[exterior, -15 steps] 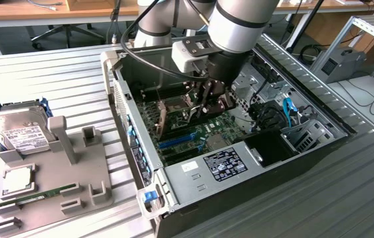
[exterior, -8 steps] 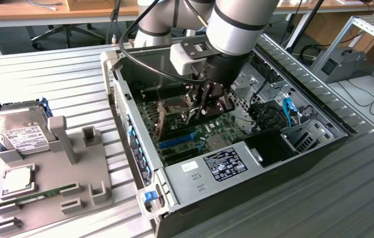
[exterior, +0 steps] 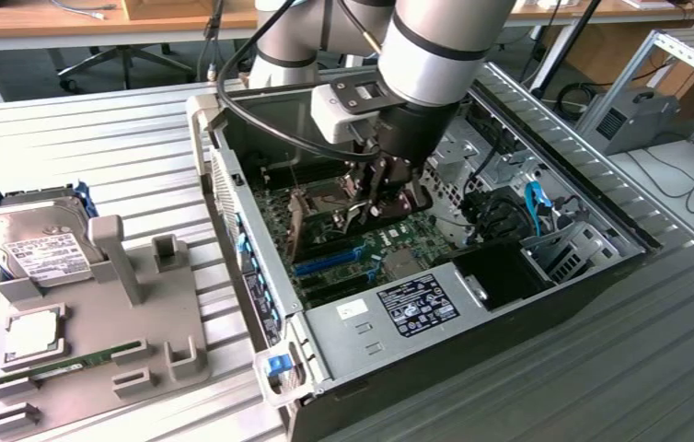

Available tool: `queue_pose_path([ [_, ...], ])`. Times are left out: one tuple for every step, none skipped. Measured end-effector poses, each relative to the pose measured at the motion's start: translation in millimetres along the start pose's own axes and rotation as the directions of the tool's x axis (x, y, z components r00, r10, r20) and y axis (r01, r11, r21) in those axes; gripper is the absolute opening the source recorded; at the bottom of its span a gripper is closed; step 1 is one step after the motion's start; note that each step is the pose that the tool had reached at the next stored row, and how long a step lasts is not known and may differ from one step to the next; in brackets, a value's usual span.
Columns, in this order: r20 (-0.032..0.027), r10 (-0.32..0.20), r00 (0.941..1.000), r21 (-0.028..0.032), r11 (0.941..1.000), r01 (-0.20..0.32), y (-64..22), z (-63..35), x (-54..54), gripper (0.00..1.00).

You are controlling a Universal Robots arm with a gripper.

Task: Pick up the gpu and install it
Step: 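Insert the gpu into the slot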

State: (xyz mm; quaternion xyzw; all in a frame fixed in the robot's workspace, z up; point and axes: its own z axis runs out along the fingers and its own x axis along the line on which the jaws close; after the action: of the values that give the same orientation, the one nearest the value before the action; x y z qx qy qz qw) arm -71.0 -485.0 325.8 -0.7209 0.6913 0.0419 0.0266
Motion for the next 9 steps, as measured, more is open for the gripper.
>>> queue_pose_path([
  [0.0002,0.000,1.0000,0.0000,1.0000,0.000,0.7,0.3,0.1,0.26],
  [0.0001,0.000,1.0000,0.0001,1.0000,0.000,1.4,0.5,0.2,0.26],
  [0.0001,0.000,1.0000,0.0000,1.0000,0.000,2.1,0.7,0.2,0.26],
  [0.0001,-0.001,1.0000,-0.0001,1.0000,0.001,2.7,0.8,0.2,0.26],
  [0.0000,-0.001,1.0000,0.0000,1.0000,0.001,3.4,1.0,0.2,0.26],
  [0.0001,-0.001,1.0000,0.0000,1.0000,0.001,4.1,1.1,0.2,0.26],
  [0.0000,-0.001,1.0000,-0.0001,1.0000,0.001,4.6,1.2,0.2,0.26],
  [-0.0001,-0.001,1.0000,-0.0002,1.0000,0.001,5.0,1.4,0.3,0.26],
  [-0.0001,-0.001,1.0000,-0.0001,1.0000,0.001,5.3,1.6,0.3,0.26],
])
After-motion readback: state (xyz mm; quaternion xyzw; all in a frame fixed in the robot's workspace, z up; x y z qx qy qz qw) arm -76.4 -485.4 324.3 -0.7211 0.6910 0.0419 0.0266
